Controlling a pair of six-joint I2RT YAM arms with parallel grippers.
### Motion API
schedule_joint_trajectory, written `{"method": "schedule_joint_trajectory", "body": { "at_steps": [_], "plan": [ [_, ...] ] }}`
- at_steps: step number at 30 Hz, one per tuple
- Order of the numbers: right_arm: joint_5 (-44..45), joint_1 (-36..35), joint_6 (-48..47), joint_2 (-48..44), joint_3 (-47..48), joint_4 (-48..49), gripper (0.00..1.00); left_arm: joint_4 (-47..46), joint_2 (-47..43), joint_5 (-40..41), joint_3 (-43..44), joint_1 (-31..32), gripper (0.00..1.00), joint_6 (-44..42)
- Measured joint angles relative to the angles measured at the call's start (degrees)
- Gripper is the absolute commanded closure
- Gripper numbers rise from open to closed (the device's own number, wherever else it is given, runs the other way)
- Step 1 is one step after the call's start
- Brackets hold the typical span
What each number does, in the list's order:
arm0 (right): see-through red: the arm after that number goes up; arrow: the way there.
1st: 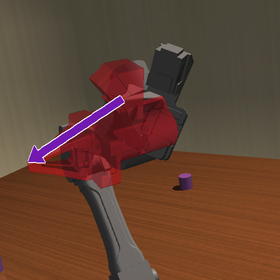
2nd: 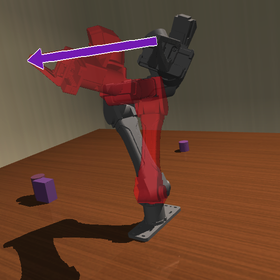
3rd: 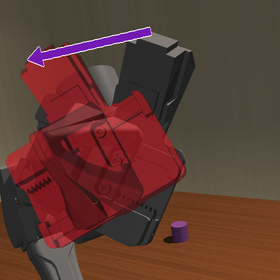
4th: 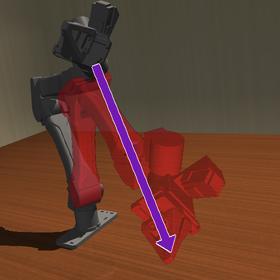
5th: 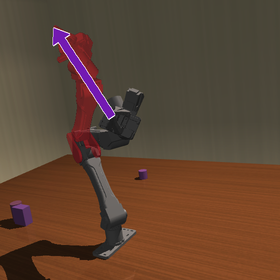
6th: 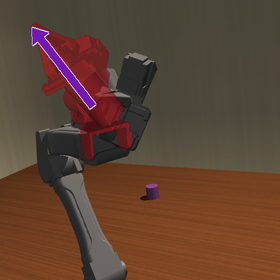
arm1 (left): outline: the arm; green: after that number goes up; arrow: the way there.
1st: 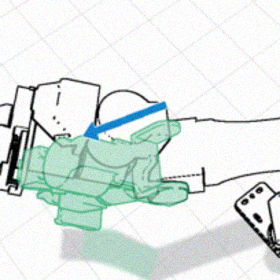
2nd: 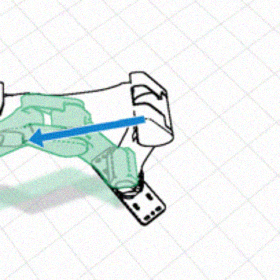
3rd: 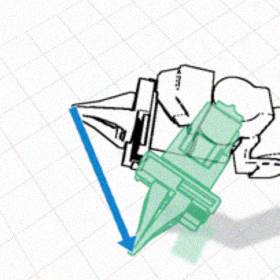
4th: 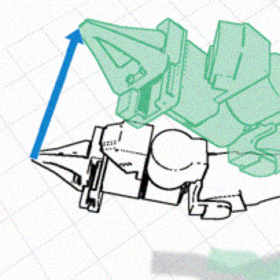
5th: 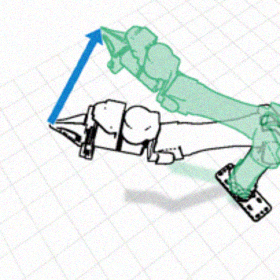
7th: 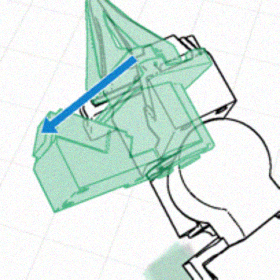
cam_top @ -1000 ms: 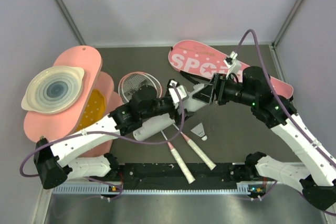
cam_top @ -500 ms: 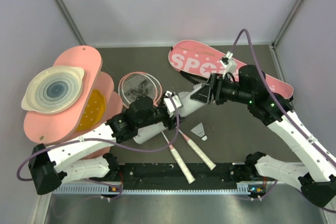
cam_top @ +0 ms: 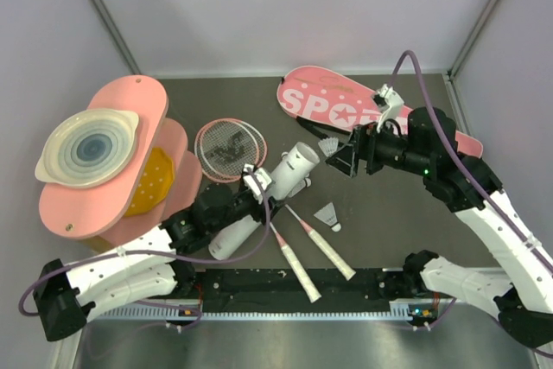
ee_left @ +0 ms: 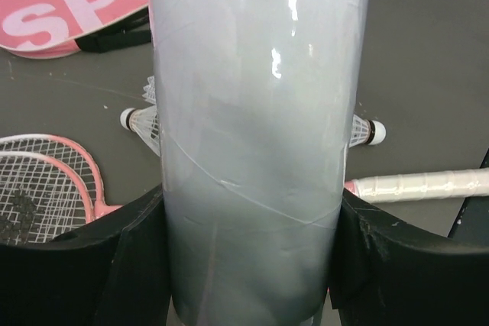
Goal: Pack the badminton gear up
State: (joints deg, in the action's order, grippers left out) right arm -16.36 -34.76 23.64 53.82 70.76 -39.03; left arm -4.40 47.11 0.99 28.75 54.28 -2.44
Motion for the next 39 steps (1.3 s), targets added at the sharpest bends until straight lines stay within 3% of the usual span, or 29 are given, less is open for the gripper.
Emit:
{"method": "schedule_joint_trajectory", "body": {
  "at_steps": [3, 9, 16, 28, 39],
  "plan": [
    [-2.49, -0.63, -1.64, 1.95, 2.82, -0.02, 0.41, -2.56, -2.54, 0.22, -1.77, 0.00, 0.73, -0.04],
    [-6.95, -3.69, -3.69, 9.03, 6.62, 0.50, 0.44, -5.09, -3.82, 0.07, -2.60, 0.00, 0.75, -0.28],
    [-6.32, -6.05, -6.16, 11.72, 7.15, 0.35, 0.46, -5.18, -3.89, -0.02, -2.60, 0.00, 0.79, -0.66],
    [-0.87, -8.66, -9.18, 12.00, 9.70, -0.68, 0.35, -5.51, -3.93, -1.11, -2.60, -0.17, 0.79, -1.20],
    [-3.89, -10.95, -8.04, 15.72, 14.10, -0.07, 0.57, -5.68, -2.97, -1.62, -2.40, -0.11, 0.80, -1.77]
  ]
}}
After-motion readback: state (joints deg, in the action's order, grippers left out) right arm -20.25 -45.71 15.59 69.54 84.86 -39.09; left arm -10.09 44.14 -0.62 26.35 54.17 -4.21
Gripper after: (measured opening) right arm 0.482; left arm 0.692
